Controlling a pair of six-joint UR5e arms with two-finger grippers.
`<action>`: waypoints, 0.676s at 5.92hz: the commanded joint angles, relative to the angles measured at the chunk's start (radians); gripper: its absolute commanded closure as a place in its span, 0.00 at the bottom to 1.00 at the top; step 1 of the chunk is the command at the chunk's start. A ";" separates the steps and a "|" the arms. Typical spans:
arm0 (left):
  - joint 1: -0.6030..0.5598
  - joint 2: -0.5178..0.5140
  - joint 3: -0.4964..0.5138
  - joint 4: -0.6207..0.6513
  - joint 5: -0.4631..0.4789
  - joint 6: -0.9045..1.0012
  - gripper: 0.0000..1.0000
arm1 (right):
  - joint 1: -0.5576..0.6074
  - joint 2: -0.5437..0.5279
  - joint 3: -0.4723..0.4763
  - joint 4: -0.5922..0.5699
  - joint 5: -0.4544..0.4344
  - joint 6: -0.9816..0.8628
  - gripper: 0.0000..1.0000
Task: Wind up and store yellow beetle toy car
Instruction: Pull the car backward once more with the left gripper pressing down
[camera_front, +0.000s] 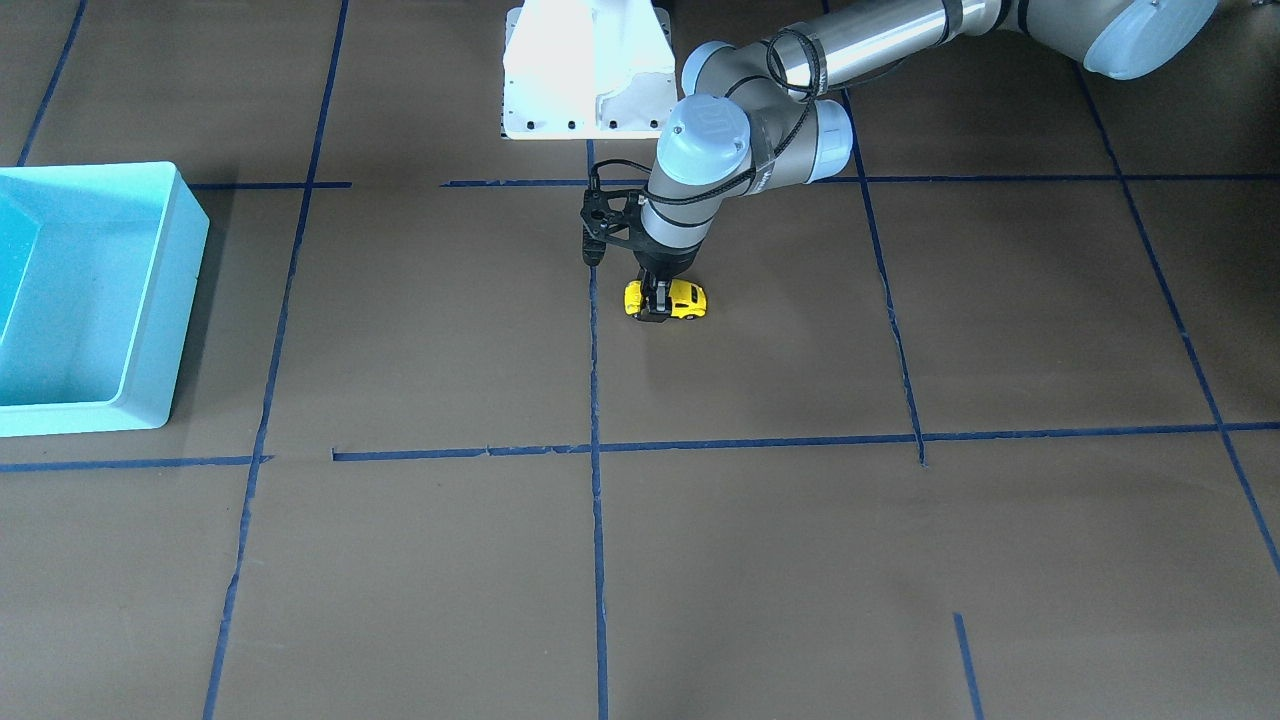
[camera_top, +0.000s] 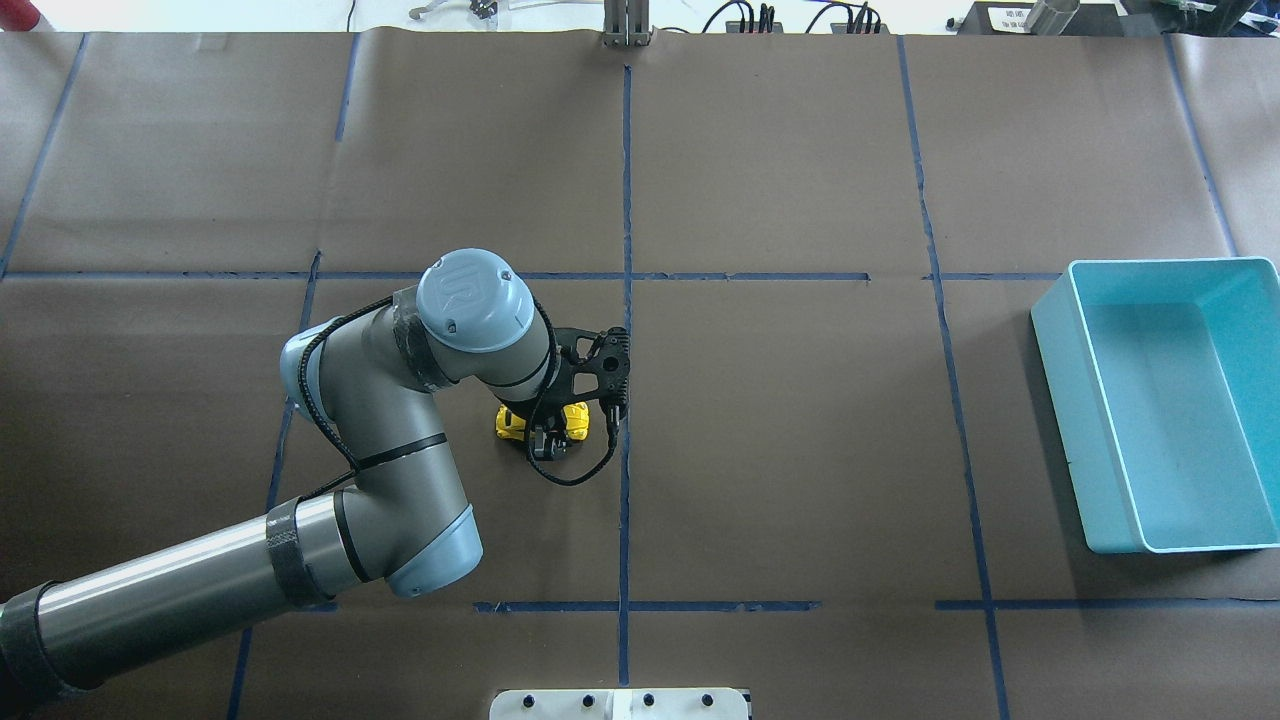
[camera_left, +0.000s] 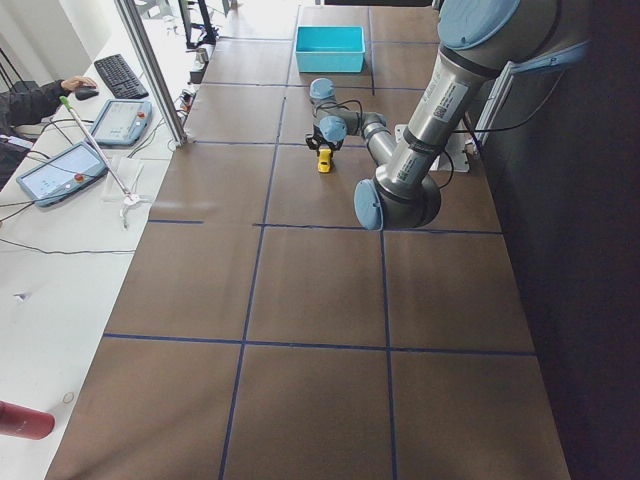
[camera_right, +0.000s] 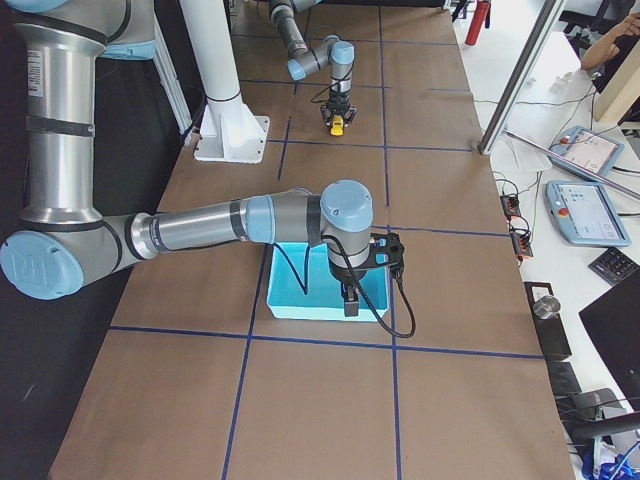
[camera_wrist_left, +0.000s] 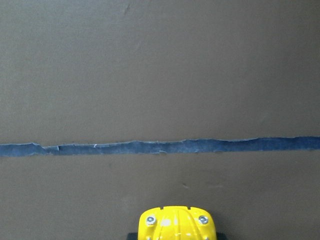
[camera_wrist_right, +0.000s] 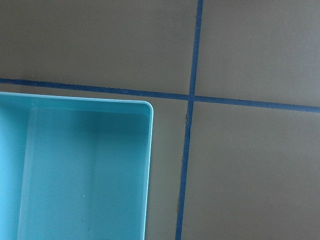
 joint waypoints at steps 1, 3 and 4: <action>0.000 0.021 -0.006 -0.017 0.000 0.000 1.00 | 0.001 0.001 0.000 0.001 0.001 0.000 0.00; -0.009 0.033 -0.008 -0.036 0.000 -0.001 1.00 | 0.001 0.001 0.000 0.001 0.001 0.000 0.00; -0.011 0.039 -0.014 -0.037 -0.001 0.001 0.99 | 0.001 -0.001 0.000 -0.001 0.001 0.000 0.00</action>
